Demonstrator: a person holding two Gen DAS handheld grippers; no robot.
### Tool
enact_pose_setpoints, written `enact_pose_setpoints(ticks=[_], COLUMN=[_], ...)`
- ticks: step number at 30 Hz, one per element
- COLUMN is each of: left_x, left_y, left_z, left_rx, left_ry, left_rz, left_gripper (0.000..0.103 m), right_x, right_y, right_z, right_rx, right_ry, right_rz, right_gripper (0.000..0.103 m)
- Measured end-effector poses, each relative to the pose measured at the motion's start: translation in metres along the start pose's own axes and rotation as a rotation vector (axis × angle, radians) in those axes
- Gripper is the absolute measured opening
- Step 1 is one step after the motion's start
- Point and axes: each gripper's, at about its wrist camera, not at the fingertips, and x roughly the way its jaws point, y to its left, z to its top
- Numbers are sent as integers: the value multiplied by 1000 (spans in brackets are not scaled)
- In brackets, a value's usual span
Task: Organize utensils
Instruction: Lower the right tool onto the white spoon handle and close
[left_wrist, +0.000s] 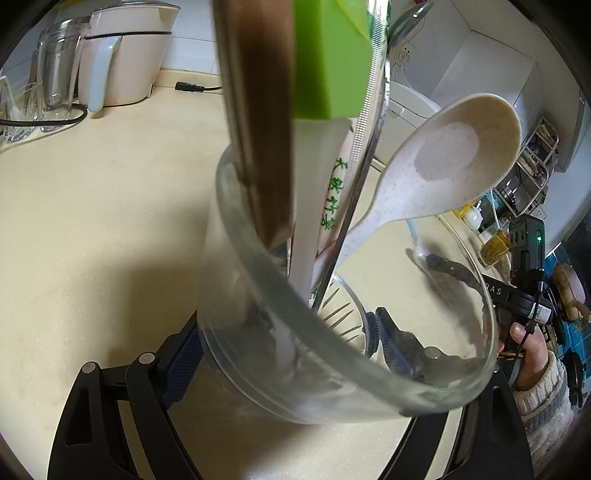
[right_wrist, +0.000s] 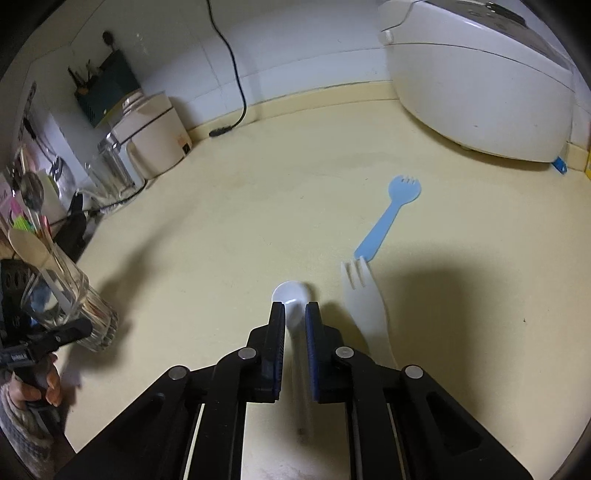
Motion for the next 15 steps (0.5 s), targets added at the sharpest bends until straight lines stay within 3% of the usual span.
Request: enact_pose_setpoints(ticks=[5, 9, 15], left_x=[1, 2, 2], left_y=[-2, -1, 0], left_z=[1, 0, 0], left_rx=[-1, -3, -8], left_ry=[0, 0, -2], left_rz=[-3, -7, -13], left_gripper=[88, 89, 89], right_x=[8, -5, 22], right_y=[15, 28, 44], right_z=[2, 5, 15], right_rx=[-46, -133, -221], right_ry=[21, -38, 68], right_rz=[3, -67, -100], right_gripper=[12, 28, 31])
